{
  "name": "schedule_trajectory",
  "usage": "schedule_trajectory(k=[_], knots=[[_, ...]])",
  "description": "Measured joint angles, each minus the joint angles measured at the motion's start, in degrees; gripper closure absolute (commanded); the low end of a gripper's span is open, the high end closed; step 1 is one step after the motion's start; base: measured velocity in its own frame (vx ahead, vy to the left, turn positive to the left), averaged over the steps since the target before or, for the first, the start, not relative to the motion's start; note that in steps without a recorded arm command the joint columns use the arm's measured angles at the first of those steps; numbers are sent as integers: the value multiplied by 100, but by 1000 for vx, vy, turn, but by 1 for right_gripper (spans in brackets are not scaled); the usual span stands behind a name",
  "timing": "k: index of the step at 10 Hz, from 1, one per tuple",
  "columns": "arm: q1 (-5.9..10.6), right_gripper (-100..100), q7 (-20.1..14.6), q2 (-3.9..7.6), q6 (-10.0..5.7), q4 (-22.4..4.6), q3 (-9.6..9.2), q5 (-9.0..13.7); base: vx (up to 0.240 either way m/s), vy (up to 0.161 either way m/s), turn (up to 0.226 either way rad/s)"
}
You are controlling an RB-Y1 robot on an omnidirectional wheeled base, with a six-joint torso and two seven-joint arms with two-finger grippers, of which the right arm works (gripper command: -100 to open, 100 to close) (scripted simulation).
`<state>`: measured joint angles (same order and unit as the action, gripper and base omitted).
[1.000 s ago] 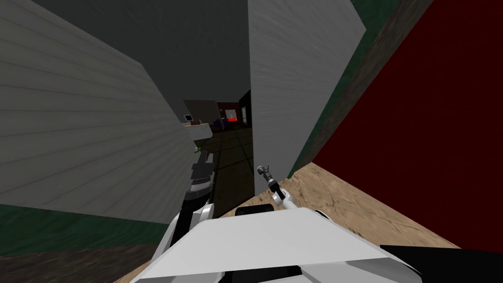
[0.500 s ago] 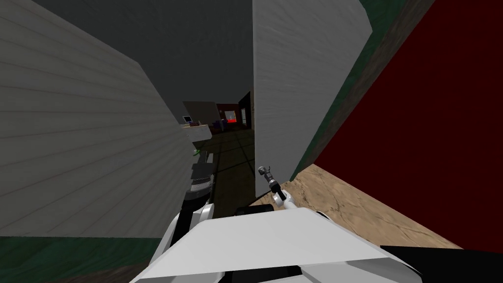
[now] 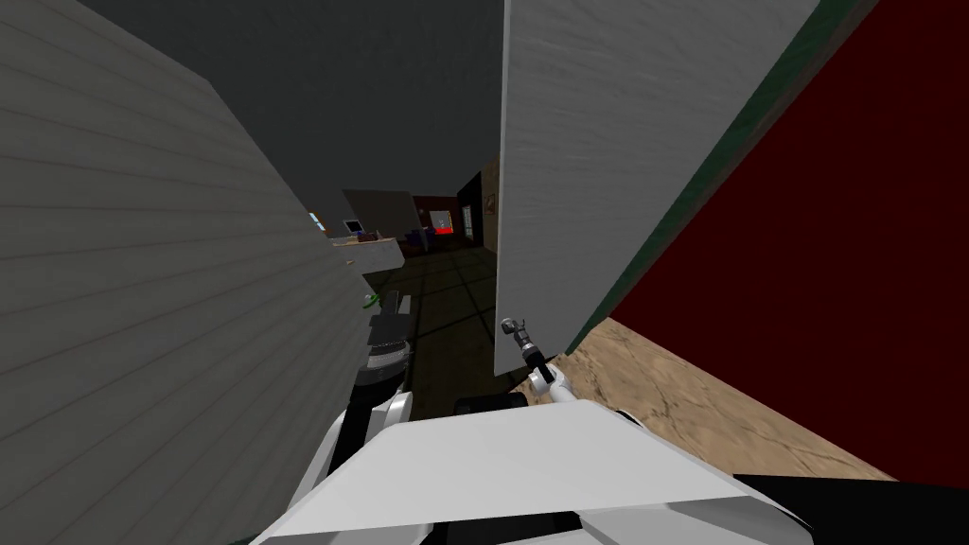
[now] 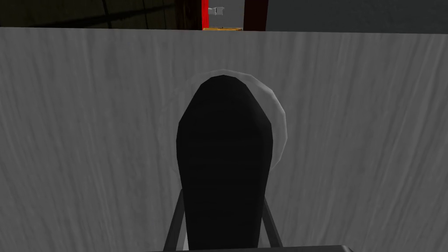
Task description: Push the door open
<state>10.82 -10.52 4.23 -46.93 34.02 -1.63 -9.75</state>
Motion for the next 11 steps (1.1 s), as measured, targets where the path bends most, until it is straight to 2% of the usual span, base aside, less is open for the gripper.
schedule_trajectory(k=[2,4,6,7,8,9,10,11], knots=[[63,100,86,-37,-67,-131,101,65,111,83,-54],[122,100,180,-6,-172,-366,244,162,151,110,-69],[111,100,203,33,-93,-327,347,237,168,124,-53],[224,100,274,33,-166,-502,453,306,120,109,-54],[220,100,309,43,-180,-470,503,338,63,36,-8],[153,100,303,49,-119,-316,505,339,120,71,-39],[141,100,339,27,-68,-292,558,375,176,134,-68],[16,100,389,6,-3,-145,615,412,157,115,-81]])
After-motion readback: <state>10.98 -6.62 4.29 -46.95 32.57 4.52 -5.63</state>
